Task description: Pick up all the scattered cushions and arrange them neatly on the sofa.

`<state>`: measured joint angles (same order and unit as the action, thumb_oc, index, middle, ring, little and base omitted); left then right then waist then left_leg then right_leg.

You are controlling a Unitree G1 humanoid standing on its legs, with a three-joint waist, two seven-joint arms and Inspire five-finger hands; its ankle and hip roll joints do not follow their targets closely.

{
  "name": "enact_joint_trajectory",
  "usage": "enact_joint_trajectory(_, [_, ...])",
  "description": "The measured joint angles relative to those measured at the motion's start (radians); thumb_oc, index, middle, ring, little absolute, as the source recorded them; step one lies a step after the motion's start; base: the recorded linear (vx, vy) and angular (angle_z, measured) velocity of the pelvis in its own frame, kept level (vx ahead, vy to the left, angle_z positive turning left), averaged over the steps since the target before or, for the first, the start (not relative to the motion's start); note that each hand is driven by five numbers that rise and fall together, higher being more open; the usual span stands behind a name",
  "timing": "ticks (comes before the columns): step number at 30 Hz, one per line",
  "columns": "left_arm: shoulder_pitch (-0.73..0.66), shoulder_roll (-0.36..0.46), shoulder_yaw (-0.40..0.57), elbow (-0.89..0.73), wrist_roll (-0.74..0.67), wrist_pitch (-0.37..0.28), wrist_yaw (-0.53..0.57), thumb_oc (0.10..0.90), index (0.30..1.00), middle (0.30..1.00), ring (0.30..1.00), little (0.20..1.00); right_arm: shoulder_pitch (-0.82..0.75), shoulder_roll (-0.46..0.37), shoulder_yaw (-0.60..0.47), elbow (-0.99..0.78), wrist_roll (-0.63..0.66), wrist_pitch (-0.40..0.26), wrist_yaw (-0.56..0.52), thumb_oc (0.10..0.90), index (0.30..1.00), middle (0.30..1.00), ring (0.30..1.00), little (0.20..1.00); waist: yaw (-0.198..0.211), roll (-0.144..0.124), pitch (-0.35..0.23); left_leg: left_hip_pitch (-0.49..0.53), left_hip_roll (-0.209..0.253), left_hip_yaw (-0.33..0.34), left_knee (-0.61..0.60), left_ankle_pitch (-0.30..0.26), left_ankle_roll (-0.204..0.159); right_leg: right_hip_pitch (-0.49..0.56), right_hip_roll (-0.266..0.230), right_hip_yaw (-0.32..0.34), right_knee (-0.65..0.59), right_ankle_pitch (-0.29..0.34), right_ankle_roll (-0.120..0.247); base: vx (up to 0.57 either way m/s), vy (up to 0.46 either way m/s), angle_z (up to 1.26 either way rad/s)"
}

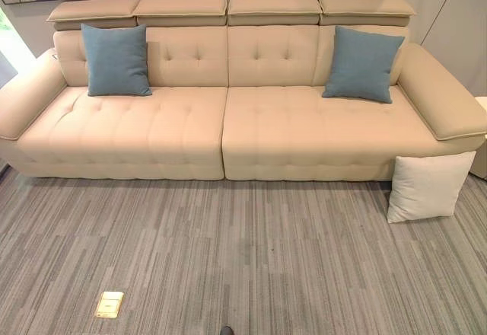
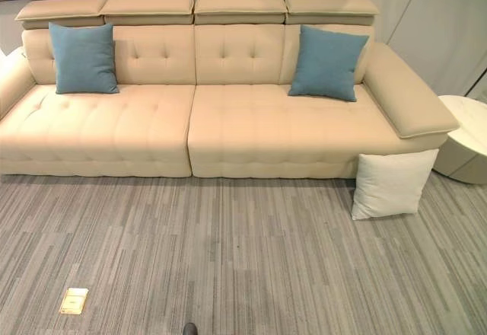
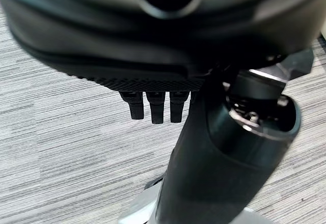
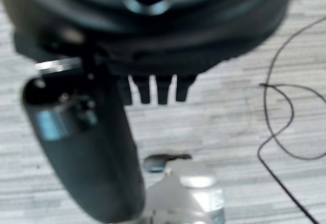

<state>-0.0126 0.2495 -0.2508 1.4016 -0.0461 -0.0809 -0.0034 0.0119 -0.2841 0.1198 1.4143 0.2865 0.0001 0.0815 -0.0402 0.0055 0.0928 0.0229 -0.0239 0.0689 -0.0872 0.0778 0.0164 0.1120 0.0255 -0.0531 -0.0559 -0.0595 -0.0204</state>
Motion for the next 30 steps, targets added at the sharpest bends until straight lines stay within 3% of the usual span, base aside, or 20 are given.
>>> enact_joint_trajectory(9, [-0.002,-0.003,-0.015,-0.007,-0.008,0.000,0.020,0.800,0.900,0.900,0.900,0.900,-0.018,0.017,0.041,-0.022,-0.018,-0.010,-0.005,0.800,0.900,0.900,0.900,0.900,0.000,-0.005,0.002,0.007,0.002,0.004,0.000,0.000,0.000,0.005,0.002,0.003,0.000,0.001,-0.001,0.00,0.001,0.00])
enact_joint_trajectory(20, [-0.018,0.001,-0.035,-0.009,0.093,0.002,0.038,0.800,0.900,0.900,0.900,0.900,-0.016,0.023,0.066,-0.057,-0.071,-0.012,-0.022,0.800,0.900,0.900,0.900,0.900,-0.012,-0.019,0.009,0.015,0.009,0.039,0.000,-0.002,0.002,-0.004,0.004,0.037,0.005,0.006,0.003,-0.01,0.026,-0.09])
enact_joint_trajectory(24, [-0.030,0.005,-0.062,-0.007,0.122,0.002,0.040,0.800,0.900,0.900,0.900,0.900,-0.018,0.024,0.067,-0.058,-0.071,-0.014,-0.022,0.800,0.900,0.900,0.900,0.900,-0.014,-0.017,0.008,0.002,0.013,0.053,0.000,-0.002,0.003,-0.025,0.005,0.047,0.014,0.002,0.009,-0.01,0.049,-0.11])
enact_joint_trajectory(26, [-0.041,0.023,-0.029,-0.011,0.115,0.002,0.039,0.800,0.900,0.900,0.900,0.900,-0.013,0.025,0.044,-0.057,-0.068,-0.016,-0.021,0.800,0.900,0.900,0.900,0.900,-0.027,-0.018,0.008,-0.004,0.013,0.065,0.000,-0.003,0.004,-0.041,0.005,0.062,0.021,0.003,0.011,-0.02,0.040,-0.15])
enact_joint_trajectory(30, [-0.093,0.046,-0.021,-0.003,0.088,0.003,0.067,0.800,0.900,0.900,0.900,0.900,-0.006,0.019,0.017,-0.050,-0.064,-0.015,-0.022,0.800,0.900,0.900,0.900,0.900,-0.035,-0.002,0.017,-0.018,0.019,0.087,0.000,-0.003,0.007,-0.073,0.004,0.072,0.041,-0.005,0.023,0.02,0.060,-0.17])
